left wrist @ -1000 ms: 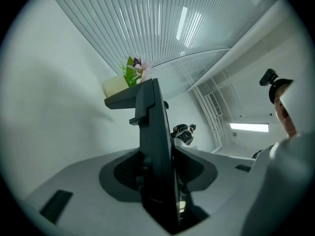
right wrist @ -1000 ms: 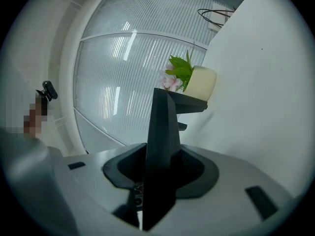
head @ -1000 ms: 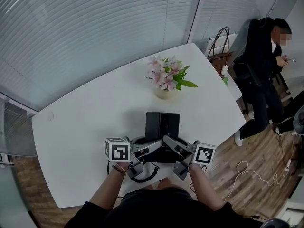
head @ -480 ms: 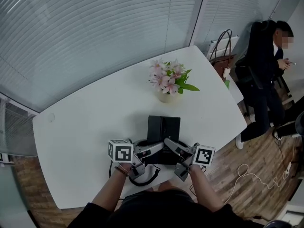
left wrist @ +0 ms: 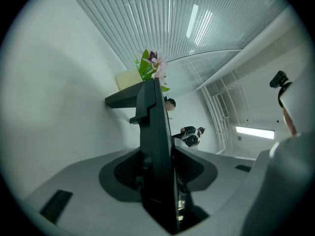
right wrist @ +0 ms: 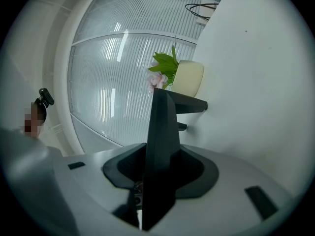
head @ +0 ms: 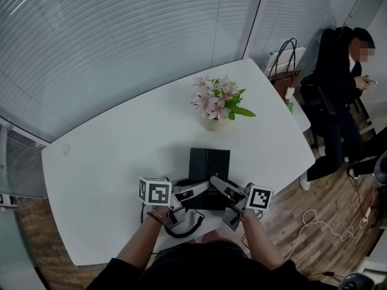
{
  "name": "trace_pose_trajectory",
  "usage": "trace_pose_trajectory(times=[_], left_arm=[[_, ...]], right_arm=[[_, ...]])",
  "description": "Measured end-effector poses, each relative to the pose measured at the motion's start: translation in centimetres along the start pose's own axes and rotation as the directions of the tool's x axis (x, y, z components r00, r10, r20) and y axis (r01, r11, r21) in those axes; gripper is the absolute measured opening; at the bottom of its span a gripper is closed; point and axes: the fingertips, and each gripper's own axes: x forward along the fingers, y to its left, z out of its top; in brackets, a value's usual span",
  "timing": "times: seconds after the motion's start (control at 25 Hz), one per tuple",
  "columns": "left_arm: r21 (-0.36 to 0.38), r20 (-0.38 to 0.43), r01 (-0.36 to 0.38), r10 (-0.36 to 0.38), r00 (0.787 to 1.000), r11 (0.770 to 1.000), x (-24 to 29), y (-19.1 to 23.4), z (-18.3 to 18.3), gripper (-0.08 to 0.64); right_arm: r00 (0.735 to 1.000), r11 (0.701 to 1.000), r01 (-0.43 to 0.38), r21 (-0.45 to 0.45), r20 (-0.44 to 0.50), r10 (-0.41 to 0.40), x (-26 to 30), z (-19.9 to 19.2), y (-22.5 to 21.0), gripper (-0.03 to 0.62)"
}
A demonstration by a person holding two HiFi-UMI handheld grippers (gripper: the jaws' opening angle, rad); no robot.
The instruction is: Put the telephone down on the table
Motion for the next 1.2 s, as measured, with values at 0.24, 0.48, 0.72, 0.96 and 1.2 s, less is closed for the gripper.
trace_pose_trajectory(times=[0.24,0.48,0.72,0.96,1.2], left_arm=[[-0.01,-0.009,-0.015,0.015,1.0,1.0,-0.2,0.1,-0.3,0.203],[-0.044,-0.022,-0.028,0.028,0.999,0.999,-0.2,0.1,-0.6,0.218],[-0.037,-0.024,-0.06,0.059,0.998,0.998,-0.4,0.4,-0.7,0.229],[-0.015,-0.038,-0.1,0.099,0.994,0.995,-0.6,0.6,-0.8,0.239],[0.014,-0.046,-0.144,0.144,0.988,0.99,-0.6,1.1,-0.6,0.249]], right_arm=[[1.0,1.0,-0.001,-0.007,-0.008,0.001,0.0,-0.2,0.3,0.172],[1.0,1.0,0.016,-0.006,-0.018,-0.017,0.0,-0.4,0.0,0.17],[0.999,0.999,0.04,-0.009,-0.025,-0.04,0.0,-0.5,-0.2,0.176],[0.993,0.991,0.108,-0.078,-0.041,-0.112,-0.4,-0.6,-0.5,0.193],[0.98,0.967,0.178,-0.18,-0.053,-0.19,-0.9,0.1,-1.8,0.209]])
